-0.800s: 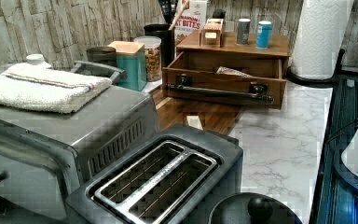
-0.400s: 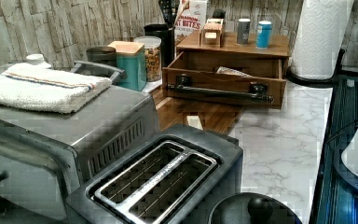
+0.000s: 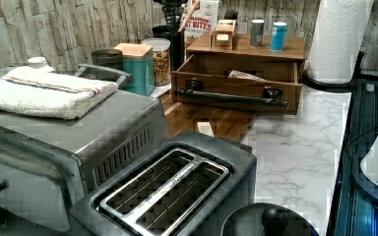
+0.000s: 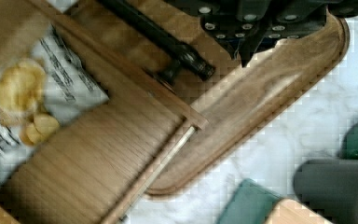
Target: Close the drawer.
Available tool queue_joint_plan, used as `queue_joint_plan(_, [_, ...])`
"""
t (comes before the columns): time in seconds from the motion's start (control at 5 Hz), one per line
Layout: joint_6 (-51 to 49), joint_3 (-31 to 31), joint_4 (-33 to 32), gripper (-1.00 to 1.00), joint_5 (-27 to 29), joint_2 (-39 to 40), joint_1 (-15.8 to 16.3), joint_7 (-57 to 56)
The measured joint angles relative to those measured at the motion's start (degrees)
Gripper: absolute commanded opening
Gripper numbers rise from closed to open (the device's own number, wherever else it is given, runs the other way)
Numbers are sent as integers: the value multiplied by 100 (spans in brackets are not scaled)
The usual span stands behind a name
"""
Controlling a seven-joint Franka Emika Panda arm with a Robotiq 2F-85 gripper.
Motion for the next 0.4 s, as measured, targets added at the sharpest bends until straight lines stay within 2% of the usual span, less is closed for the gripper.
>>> queue_joint_plan(0.4, [1052, 12, -795, -100, 6, -258, 5, -1142])
